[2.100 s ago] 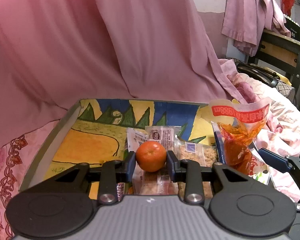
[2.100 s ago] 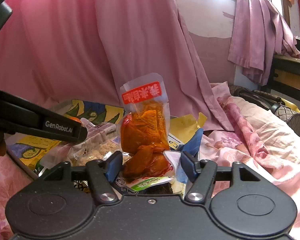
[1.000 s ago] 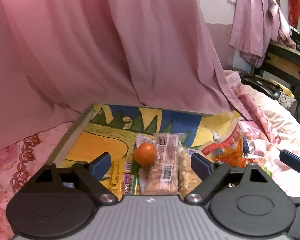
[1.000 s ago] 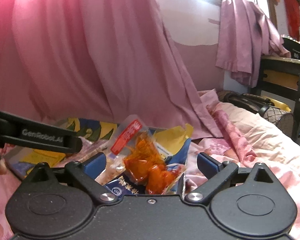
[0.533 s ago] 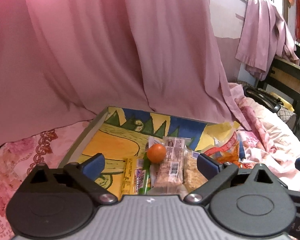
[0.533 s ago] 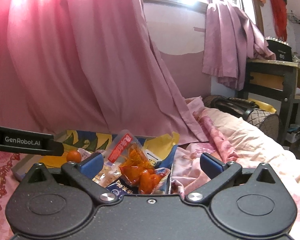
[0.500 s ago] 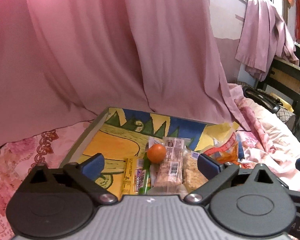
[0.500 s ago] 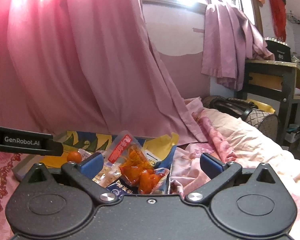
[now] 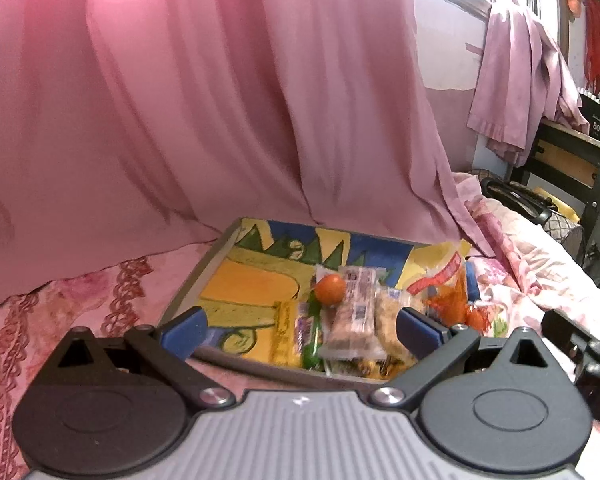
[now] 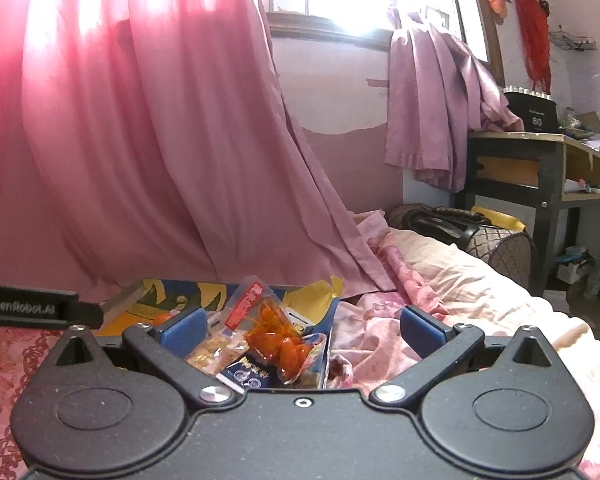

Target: Organize snacks

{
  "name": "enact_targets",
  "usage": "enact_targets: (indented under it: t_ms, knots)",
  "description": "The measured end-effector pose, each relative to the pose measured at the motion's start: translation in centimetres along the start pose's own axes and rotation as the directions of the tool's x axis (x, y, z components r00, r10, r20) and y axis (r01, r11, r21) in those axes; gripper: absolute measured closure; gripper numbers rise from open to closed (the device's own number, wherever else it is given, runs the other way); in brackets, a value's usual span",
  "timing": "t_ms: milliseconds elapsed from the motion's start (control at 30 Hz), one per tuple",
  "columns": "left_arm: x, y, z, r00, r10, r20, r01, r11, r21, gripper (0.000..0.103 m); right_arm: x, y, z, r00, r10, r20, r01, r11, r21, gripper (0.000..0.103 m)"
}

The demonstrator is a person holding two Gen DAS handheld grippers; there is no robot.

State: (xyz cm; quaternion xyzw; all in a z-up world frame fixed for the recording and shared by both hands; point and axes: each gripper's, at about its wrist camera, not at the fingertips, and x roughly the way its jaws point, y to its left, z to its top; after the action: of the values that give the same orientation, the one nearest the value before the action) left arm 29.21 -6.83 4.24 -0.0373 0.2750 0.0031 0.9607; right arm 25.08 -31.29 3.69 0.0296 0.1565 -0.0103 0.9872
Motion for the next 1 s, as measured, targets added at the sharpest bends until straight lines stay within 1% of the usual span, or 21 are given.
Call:
enact_targets:
  t_ms: [233, 533, 733, 900, 1000]
  knots:
    - [-2.4, 1.0, -1.2, 1.0, 0.008, 0.005, -0.008, 1.0, 0.001, 0.001, -2.3, 0.2, 0.0, 1.0, -0.007, 0.006, 0.007, 1.0, 0.01, 0.001]
    - [-5.1, 1.9, -1.6, 0.999, 0.009, 0.047, -0.009, 1.0, 0.001, 0.001, -4.6, 0.8, -0.3, 1.0, -0.013, 0.027, 0.013, 1.0, 0.009, 0.001]
    - [-7.0, 2.4, -2.5, 0.997, 0.001, 0.075, 0.0, 1.0, -0.006, 0.001, -6.5, 0.9, -0.9, 0.999, -0.021, 0.042, 0.02, 0.999, 0.026, 0.001]
    - [-8.8, 3.0, -4.0, 0.994, 0.0, 0.106, 0.003, 0.999, -0.032, 0.001, -8.4, 0.9, -1.2, 0.997, -0.033, 0.064, 0.03, 0.998, 0.051, 0.001]
    - [-9.8, 3.6, -5.1, 0.993, 0.004, 0.116, 0.004, 0.998, -0.063, 0.001, -9.6, 0.8, -1.6, 0.996, -0.037, 0.075, 0.033, 0.998, 0.062, 0.001]
